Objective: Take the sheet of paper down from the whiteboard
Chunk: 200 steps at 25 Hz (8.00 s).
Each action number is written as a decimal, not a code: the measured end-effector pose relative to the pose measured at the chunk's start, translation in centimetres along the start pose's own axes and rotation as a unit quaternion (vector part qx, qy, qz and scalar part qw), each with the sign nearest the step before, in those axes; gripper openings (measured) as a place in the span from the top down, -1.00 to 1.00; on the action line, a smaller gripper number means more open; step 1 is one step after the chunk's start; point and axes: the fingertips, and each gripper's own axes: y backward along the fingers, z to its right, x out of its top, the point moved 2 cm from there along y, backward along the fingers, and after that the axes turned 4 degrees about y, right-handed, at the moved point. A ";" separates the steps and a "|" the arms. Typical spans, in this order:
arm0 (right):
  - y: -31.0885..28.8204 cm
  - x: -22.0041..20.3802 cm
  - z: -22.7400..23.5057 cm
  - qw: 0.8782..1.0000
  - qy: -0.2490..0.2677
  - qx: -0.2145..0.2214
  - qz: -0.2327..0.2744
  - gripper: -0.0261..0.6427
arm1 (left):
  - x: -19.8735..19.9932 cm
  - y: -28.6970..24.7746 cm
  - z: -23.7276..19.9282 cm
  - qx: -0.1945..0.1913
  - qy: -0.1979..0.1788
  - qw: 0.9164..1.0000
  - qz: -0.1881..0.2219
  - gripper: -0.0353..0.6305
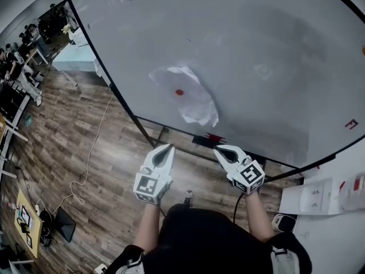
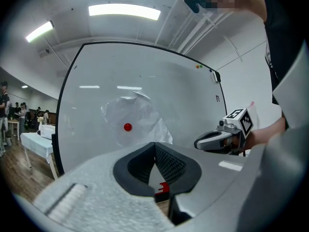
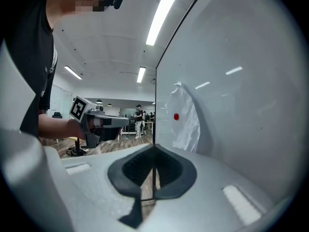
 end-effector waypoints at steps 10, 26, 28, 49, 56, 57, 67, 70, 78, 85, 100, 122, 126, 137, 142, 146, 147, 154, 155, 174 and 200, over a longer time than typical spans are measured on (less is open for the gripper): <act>-3.2 0.0 2.8 1.000 0.000 -0.016 -0.010 0.91 | -0.2 -3.8 -3.5 -0.018 0.006 1.000 0.004 0.86; -4.7 1.2 7.0 0.992 0.026 -0.119 0.014 0.91 | 0.0 -8.0 -7.6 -0.038 0.001 0.999 0.014 0.86; -4.7 1.7 7.6 0.990 0.041 -0.137 0.017 0.91 | 0.1 -8.6 -7.9 -0.046 0.000 0.999 0.015 0.86; -5.8 1.7 10.3 0.979 0.014 -0.198 0.034 0.61 | -0.6 -12.1 -10.2 -0.086 -0.008 0.996 0.015 0.86; -7.2 0.6 9.4 0.983 0.017 -0.181 0.012 0.64 | 0.2 -12.8 -10.4 -0.087 -0.027 0.996 0.017 0.86; -7.2 0.6 9.4 0.983 0.015 -0.180 0.013 0.71 | 0.3 -12.9 -10.4 -0.085 -0.031 0.996 0.019 0.86; -6.8 0.5 10.4 0.989 -0.013 -0.141 0.028 0.90 | 0.5 -14.5 -9.2 -0.068 -0.058 0.996 0.026 0.85; -7.0 0.7 10.7 0.992 -0.010 -0.126 0.026 0.91 | 0.5 -14.6 -9.3 -0.054 -0.058 0.997 0.022 0.85; -7.4 0.9 11.1 0.996 -0.001 -0.086 0.024 0.91 | 2.5 -15.1 -9.6 0.003 -0.067 0.997 0.047 0.85; -7.2 0.6 11.7 0.997 -0.005 -0.071 0.022 0.91 | 2.8 -16.0 -9.8 0.030 -0.072 0.996 0.046 0.60; -7.9 0.2 12.4 0.999 -0.004 -0.048 0.017 0.91 | 2.9 -17.9 -9.9 0.065 -0.088 0.993 0.044 0.43; -7.7 0.0 12.3 0.998 -0.011 -0.053 0.019 0.91 | 2.8 -18.5 -9.7 0.077 -0.083 0.992 0.050 0.49; -7.7 0.1 12.1 0.998 -0.012 -0.052 0.020 0.91 | 2.7 -18.4 -9.7 0.073 -0.076 0.993 0.048 0.49; -7.2 0.3 11.3 0.998 -0.018 -0.053 0.027 0.91 | 2.1 -18.0 -9.2 0.062 -0.076 0.994 0.044 0.49; -7.0 0.0 10.8 0.998 -0.019 -0.057 0.023 0.91 | 1.2 -17.4 -8.9 0.055 -0.062 0.996 0.037 0.49; -7.1 0.0 10.0 0.997 -0.021 -0.066 0.021 0.91 | 1.1 -16.0 -9.1 0.051 -0.063 0.996 0.037 0.49; -7.2 0.0 9.8 0.997 -0.021 -0.069 0.021 0.91 | 1.0 -15.5 -9.4 0.053 -0.065 0.996 0.036 0.49; -7.4 -0.6 8.4 0.995 -0.015 -0.094 0.008 0.91 | -0.5 -11.9 -11.2 0.057 -0.063 0.996 0.021 0.49; -7.4 -0.6 8.1 0.995 -0.012 -0.095 0.006 0.91 | -0.6 -11.4 -11.4 0.057 -0.062 0.996 0.020 0.49; 2.4 -0.9 -0.3 0.996 0.011 -0.092 -0.014 0.91 | -1.1 -1.2 -2.5 0.066 -0.030 0.997 0.017 0.49; 19.5 -3.6 -15.8 0.996 0.030 -0.074 -0.032 0.91 | -3.3 15.0 16.2 0.050 -0.011 0.999 0.000 0.49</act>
